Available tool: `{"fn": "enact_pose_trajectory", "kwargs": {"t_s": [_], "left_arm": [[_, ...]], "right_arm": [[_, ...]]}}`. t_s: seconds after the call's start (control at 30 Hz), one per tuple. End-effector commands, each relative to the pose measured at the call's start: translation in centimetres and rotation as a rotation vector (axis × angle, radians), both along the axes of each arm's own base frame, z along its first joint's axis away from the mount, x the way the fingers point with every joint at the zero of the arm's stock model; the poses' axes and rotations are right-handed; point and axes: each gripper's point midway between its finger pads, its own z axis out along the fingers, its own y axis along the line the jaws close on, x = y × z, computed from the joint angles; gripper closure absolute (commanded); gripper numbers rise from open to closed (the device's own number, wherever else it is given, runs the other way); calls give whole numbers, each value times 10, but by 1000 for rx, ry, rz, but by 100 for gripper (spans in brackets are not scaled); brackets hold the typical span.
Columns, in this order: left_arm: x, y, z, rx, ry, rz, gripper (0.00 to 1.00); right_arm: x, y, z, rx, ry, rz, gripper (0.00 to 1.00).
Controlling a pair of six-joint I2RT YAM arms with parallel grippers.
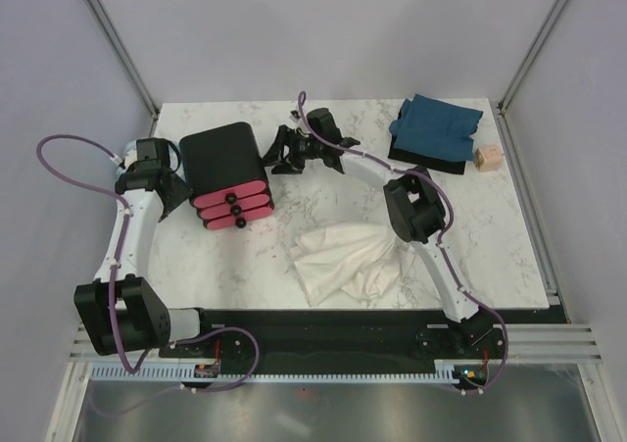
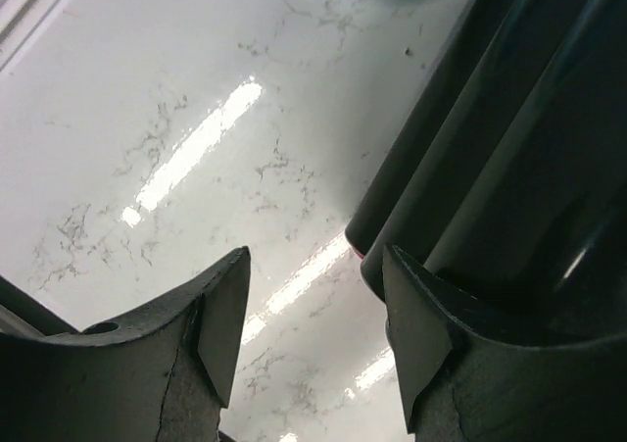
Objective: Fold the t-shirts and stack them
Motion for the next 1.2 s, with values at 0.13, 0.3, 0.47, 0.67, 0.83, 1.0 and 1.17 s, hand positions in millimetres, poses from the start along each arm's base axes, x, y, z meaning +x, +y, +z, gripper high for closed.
{"fn": "enact_pose_trajectory", "kwargs": {"t_s": [0.13,0.3,0.47,0.67,0.83,1.0,1.17], "left_arm": [[4,-37,-22,-152,53,-85,37],[26,-36,-19,-150,33,-75,37],[53,-32,-15,-146,21,-69,38],[96,-26,-17,-129,11,-71,37],[128,-23,-18,-132,9,-88,37],[152,-24,-18,-148,2,-81,38],[166,-26,-20,-161,-6,-88,39]], "right_arm": [[-1,28,44,103,-84,48,28],[4,37,42,131,-99,58,28],[14,44,53,174,-125,40,25],[24,43,43,195,-117,11,24],[30,41,49,218,-138,-7,24],[47,37,45,235,-125,-46,22],[61,35,49,283,-116,-76,23]]}}
